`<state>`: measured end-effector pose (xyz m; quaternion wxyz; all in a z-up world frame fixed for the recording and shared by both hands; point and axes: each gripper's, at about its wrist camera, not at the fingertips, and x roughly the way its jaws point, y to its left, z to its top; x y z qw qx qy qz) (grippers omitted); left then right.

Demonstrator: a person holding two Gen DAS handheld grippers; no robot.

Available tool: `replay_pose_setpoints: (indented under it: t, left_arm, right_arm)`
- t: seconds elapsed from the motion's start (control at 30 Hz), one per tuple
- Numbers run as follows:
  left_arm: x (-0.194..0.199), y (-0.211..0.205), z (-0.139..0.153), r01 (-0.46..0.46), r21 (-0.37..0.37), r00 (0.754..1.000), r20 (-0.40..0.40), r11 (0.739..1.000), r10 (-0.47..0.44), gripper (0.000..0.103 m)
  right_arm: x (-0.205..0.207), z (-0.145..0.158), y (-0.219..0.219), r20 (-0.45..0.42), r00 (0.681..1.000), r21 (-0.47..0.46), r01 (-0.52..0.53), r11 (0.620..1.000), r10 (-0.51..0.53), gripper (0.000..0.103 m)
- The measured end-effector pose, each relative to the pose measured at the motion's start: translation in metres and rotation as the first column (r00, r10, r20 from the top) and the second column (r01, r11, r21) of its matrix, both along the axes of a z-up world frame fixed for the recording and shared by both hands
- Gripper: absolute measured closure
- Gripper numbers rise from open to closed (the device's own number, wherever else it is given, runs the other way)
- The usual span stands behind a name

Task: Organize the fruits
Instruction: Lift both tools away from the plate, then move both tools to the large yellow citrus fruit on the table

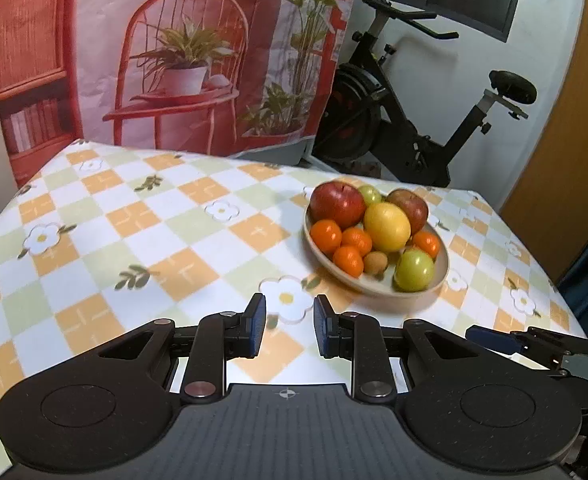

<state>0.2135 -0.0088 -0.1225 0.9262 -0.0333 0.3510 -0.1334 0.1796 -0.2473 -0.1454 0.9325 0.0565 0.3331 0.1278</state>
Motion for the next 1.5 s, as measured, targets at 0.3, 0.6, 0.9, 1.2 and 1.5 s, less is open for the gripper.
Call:
replay_pose_setpoints:
  t: [0.3, 0.6, 0.9, 1.2, 1.5]
  left_arm:
    - [-0.015, 0.006, -0.012, -0.019, -0.018, 0.999, -0.038, 1.0, 0.018, 0.076]
    - [-0.037, 0.009, -0.014, -0.024, -0.033, 0.999, -0.031, 0.999, 0.023, 0.076]
    - [-0.051, 0.012, -0.013, -0.022, -0.057, 0.999, -0.04, 0.998, 0.02, 0.076]
    - [-0.06, 0.017, -0.015, -0.028, -0.074, 0.999, -0.032, 0.997, 0.026, 0.076]
    - [-0.057, 0.022, -0.021, -0.037, -0.097, 0.998, -0.044, 0.995, 0.033, 0.076]
  right_arm:
    - [-0.02, -0.001, 0.01, 0.001, 0.999, -0.008, -0.034, 0.999, 0.034, 0.055]
    - [-0.04, -0.001, 0.016, 0.004, 0.998, -0.002, -0.057, 0.998, 0.057, 0.055]
    - [-0.059, -0.002, 0.03, -0.021, 0.993, -0.024, -0.116, 0.993, 0.115, 0.051]
    - [-0.068, -0.005, 0.042, -0.04, 0.986, -0.061, -0.162, 0.985, 0.16, 0.051]
    - [-0.07, -0.004, 0.059, -0.062, 0.965, -0.112, -0.259, 0.959, 0.253, 0.047]
